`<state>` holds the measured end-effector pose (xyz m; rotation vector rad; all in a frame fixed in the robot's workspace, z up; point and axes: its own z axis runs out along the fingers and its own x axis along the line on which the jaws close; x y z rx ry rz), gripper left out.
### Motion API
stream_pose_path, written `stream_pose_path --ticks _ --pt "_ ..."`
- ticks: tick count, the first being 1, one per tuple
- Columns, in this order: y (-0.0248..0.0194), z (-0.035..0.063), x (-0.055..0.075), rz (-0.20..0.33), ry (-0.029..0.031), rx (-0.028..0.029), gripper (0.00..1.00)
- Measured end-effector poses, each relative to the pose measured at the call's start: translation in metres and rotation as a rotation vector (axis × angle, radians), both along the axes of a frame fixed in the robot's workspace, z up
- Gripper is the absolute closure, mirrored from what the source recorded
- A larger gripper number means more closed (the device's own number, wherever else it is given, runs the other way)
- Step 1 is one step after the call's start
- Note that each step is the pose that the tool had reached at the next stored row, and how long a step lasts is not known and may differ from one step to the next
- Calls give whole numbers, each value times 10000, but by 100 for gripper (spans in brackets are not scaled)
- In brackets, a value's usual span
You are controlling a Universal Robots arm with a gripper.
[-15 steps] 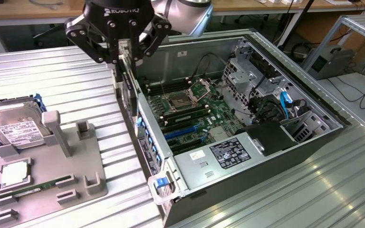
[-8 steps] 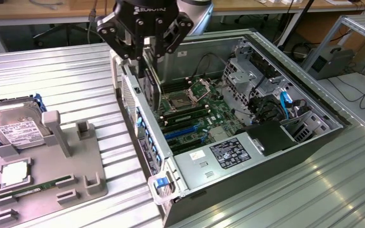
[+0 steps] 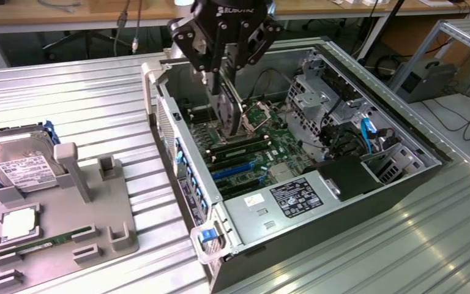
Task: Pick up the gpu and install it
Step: 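Pick up the gpu and move the gpu toward the slot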
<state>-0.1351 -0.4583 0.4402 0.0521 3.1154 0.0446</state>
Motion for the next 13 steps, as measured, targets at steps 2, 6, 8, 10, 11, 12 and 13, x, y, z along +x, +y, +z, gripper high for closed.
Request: stream_pose_path --ticks 2,6,8,10,11,12,13 --pt "0 0 94 4 -1 0 73" --pt "1 0 310 17 0 -1 73" --pt "1 0 410 22 0 -1 73" --pt "2 0 506 29 0 -1 73" --pt "2 0 595 34 0 0 73" --pt "2 0 641 37 0 0 73" --pt "2 0 688 39 0 1 73"
